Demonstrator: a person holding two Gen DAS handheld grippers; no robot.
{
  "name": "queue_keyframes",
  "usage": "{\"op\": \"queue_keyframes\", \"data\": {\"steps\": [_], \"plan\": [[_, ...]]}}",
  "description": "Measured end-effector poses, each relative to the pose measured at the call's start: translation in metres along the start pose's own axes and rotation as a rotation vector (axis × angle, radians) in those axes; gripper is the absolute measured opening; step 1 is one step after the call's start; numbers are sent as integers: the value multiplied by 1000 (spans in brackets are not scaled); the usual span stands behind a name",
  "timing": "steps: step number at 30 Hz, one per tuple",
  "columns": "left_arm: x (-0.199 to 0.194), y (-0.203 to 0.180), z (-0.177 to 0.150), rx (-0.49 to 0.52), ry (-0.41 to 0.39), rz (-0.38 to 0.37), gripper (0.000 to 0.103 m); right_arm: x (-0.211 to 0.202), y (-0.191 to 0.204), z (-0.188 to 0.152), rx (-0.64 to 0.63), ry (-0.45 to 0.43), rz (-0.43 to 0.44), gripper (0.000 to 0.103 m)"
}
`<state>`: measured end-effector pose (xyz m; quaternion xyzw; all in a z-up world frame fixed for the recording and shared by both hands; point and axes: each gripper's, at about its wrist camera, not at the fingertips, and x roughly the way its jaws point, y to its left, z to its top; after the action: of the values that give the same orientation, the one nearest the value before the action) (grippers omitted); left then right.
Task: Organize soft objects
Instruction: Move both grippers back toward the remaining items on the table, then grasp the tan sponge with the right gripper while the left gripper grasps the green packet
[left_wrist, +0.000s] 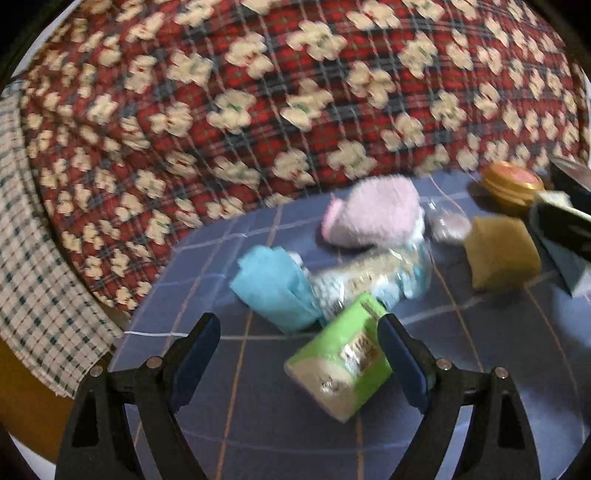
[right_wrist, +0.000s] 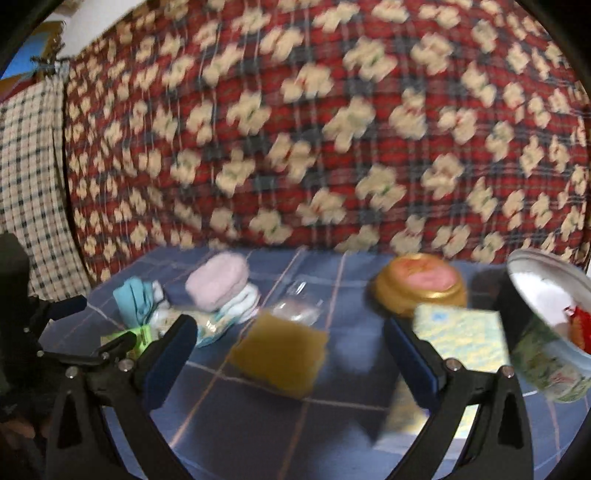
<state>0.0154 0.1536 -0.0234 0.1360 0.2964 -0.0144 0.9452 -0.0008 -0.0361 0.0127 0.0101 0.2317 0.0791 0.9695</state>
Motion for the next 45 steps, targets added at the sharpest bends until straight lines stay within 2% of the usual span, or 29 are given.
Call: {"op": "queue_keyframes", "data": {"steps": [4, 9, 11, 15, 18, 19, 21, 22, 23, 25, 28, 32, 37, 41, 45], "plan": [[7, 1, -3, 21, 45, -79, 89, 32, 13, -2, -10, 129, -50, 102], [16, -9, 1, 69, 77, -133, 89, 63, 8, -5, 56, 266, -61, 100], [19, -15, 3, 93, 83, -136, 89, 71, 8, -6, 64, 295, -72, 100], [28, -23, 6, 122, 121, -127, 89, 84, 15, -7, 36, 350, -97, 87], [30, -23, 5, 129, 132, -120, 89, 92, 12, -9, 50, 390, -104, 68], [29, -23, 5, 127, 129, -130, 88, 90, 7, -10, 76, 383, -86, 68], [28, -24, 5, 123, 126, -153, 80, 87, 3, -10, 95, 371, -62, 66], [27, -24, 5, 121, 126, -169, 63, 86, 3, -11, 89, 371, -53, 66], [26, -24, 5, 114, 127, -190, 60, 83, 3, -10, 84, 363, -38, 65], [24, -22, 4, 77, 138, -214, 59, 74, 4, -9, 76, 323, -1, 65], [17, -17, 3, 30, 125, -240, 55, 52, 8, -5, 17, 221, -3, 65], [12, -6, 1, -48, 112, -250, 54, 29, 12, -2, -20, 122, 12, 65], [-9, 5, -1, -125, 18, -284, 53, 8, 12, 6, -13, 10, 112, 65], [-23, 8, -2, -162, -47, -280, 53, -6, 14, 8, -40, -55, 118, 65], [-27, 5, -2, -158, -52, -279, 53, -13, 16, 2, -82, -67, 95, 65]]}}
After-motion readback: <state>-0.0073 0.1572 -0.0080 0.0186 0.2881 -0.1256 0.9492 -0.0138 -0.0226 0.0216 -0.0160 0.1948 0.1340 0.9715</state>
